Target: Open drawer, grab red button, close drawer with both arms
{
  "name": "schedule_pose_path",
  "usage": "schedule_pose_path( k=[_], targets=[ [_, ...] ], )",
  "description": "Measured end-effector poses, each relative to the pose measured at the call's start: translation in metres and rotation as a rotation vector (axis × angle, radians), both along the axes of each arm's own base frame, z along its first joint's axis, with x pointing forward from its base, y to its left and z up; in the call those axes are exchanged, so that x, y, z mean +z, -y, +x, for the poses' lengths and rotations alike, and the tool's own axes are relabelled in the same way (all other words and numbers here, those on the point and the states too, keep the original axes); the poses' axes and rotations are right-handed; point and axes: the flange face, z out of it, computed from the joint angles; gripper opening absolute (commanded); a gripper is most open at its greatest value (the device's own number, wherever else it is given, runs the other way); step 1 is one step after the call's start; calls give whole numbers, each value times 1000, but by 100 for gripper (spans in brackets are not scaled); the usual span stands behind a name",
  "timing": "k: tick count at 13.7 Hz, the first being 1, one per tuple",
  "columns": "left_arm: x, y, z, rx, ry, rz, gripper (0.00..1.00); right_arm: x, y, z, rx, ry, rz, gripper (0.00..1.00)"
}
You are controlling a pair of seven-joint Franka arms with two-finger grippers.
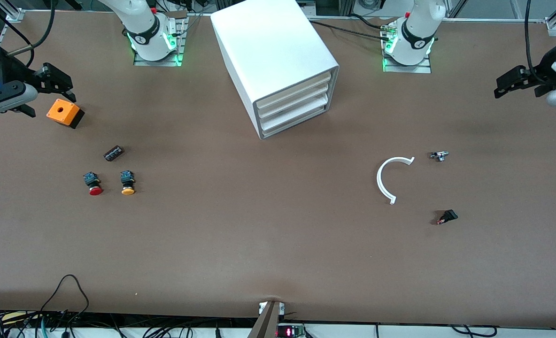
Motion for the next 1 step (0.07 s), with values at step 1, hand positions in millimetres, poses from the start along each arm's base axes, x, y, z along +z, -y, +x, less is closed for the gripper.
schedule_pose_path(
  k=[1],
  targets=[
    [0, 0, -1, 0, 0, 0, 100, 0, 0, 0, 0, -2, 0, 100]
  ],
)
